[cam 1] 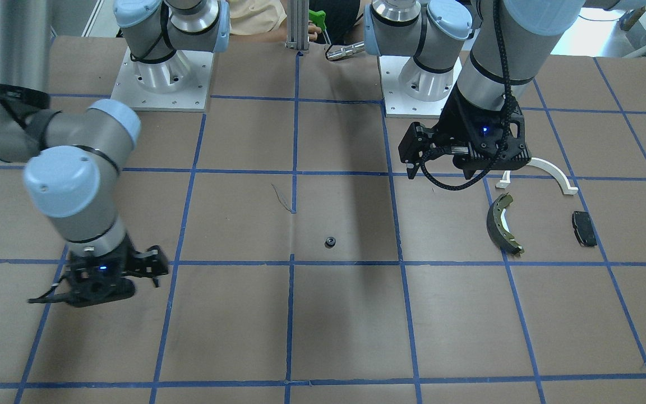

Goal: Place bearing gear from tray to pile

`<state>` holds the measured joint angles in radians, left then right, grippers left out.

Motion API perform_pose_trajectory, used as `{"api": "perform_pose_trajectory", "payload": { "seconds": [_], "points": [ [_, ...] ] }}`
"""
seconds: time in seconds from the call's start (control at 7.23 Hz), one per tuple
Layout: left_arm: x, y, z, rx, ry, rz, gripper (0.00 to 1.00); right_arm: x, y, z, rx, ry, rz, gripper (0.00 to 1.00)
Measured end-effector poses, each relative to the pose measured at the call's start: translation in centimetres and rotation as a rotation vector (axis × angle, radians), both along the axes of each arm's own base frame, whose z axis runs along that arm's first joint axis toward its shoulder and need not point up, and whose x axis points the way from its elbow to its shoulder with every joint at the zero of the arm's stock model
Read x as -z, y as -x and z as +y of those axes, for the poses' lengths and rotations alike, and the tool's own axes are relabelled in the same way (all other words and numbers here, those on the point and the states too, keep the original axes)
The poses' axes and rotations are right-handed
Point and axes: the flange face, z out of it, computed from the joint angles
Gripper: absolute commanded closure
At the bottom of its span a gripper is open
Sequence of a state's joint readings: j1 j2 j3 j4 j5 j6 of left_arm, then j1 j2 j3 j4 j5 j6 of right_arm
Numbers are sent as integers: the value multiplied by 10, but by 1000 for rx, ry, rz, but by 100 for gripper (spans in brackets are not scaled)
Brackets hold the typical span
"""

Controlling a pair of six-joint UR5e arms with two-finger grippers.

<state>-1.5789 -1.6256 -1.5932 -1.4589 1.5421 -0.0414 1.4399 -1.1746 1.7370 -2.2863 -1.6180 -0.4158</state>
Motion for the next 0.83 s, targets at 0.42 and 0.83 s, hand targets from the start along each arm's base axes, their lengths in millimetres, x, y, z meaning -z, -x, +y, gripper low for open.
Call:
{"api": "perform_pose_trajectory", "payload": {
  "seconds": [0.42,0.83],
  "points": [
    [-1,0,0,0,1,-1,0,-7,234,25,-150,-79,59,0],
    [0,0,1,1,0,-1,0,-2,409,77,-280,-125,72,0]
  ]
}}
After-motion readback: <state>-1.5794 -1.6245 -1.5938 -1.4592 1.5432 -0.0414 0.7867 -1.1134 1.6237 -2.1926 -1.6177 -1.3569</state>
